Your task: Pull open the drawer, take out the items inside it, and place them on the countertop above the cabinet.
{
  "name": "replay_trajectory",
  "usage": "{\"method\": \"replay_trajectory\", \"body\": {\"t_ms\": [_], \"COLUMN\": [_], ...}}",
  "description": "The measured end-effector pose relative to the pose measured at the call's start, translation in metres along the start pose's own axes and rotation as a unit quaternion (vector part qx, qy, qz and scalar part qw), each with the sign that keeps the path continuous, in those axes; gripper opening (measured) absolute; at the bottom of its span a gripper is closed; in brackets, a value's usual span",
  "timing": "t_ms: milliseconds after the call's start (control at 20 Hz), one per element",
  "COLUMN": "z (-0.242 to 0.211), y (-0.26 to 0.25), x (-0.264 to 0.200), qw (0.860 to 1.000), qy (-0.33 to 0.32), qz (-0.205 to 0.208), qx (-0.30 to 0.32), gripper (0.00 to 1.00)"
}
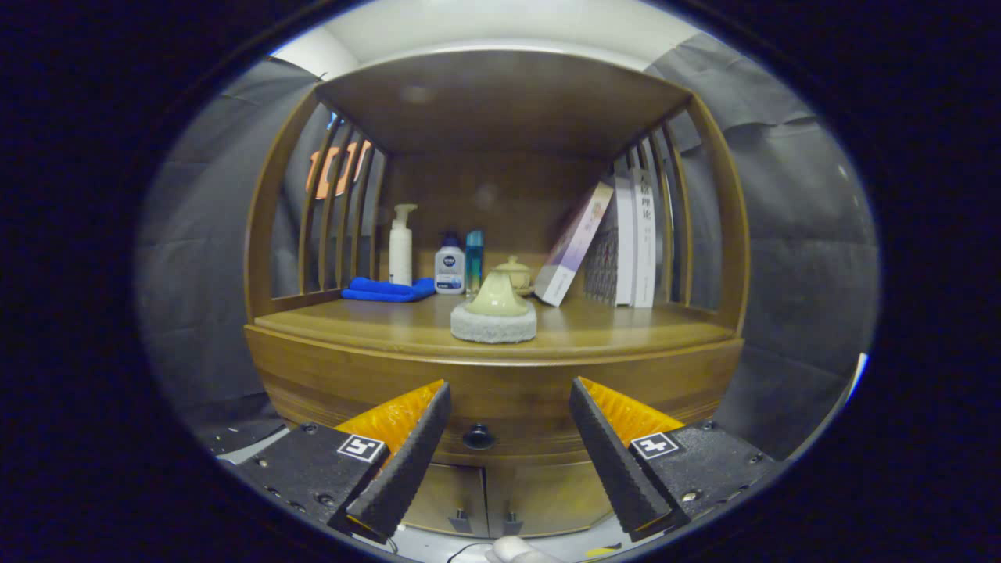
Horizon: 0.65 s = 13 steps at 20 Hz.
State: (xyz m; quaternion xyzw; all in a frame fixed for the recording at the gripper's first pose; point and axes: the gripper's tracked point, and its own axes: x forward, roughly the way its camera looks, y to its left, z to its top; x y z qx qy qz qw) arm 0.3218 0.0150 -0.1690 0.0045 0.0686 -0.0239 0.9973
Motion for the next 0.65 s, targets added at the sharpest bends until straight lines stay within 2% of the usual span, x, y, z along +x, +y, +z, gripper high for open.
{"method": "replay_trajectory", "body": {"t_ms": [350, 650], "z": [0.081, 0.115], "y": [-0.031, -0.064], "x": [-0.106, -0.166], "qw": [0.998, 0.997], "qy": [-0.056, -0.072], "qz": [0.014, 0.017], "qx": [0.011, 0.028], "gripper": [0.99, 0.99]}}
